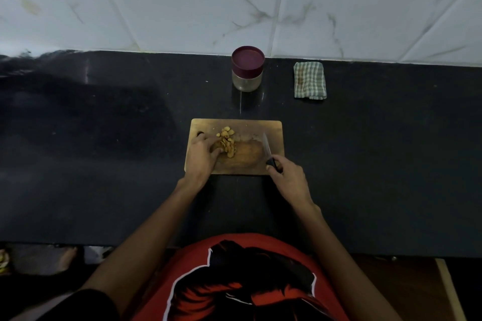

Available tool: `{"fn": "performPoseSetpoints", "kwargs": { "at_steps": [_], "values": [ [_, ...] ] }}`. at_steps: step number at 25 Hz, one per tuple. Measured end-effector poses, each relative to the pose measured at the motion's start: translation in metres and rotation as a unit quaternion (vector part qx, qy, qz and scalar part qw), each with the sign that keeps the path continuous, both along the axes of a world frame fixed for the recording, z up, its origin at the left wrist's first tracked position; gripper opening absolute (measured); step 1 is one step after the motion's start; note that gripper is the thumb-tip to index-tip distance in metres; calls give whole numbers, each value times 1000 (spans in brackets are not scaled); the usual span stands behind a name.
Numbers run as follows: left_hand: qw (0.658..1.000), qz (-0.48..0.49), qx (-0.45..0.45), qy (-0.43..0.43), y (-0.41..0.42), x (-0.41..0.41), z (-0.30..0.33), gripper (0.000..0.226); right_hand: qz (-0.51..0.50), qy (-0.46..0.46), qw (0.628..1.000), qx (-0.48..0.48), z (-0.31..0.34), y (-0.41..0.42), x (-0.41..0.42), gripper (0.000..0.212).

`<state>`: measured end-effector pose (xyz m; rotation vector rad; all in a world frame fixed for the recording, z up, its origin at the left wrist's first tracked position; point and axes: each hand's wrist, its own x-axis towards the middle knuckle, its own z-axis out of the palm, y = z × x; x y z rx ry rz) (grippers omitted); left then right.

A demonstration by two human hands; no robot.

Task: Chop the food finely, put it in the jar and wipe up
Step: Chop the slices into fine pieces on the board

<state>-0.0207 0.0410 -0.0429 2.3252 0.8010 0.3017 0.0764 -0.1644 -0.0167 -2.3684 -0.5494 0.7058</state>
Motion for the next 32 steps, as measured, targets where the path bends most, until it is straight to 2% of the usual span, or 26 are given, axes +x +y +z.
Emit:
{"fn": "performPoseSetpoints", "kwargs": {
  "at_steps": [3,7,15,18,25,27,30,32],
  "values": [
    [999,13,-12,-31,0,-4,2,30,1,12,1000,11,-1,-1,0,35],
    [995,42,-63,-59,2,-5,9,38,-4,5,1000,8,-2,0,0,37],
    [986,65,-139,-70,10,-13,9,18,-12,7,1000,17,-4,-1,1,32],
    [974,59,-202,-88,5,-9,13,14,-15,11,1000,12,-5,-3,1,33],
    [946,49,-289,-142,-23,15,28,21,-26,21,999,27,-5,-7,1,31],
    [946,53,-298,-117,-32,27,33,18,-30,17,999,31,-4,-8,2,33],
    [986,10,-167,21,-40,52,35,8,-35,18,999,26,-4,-10,5,35],
    [989,-27,-117,92,-40,69,33,8,-35,22,999,22,-3,-11,6,38]
  ]
}}
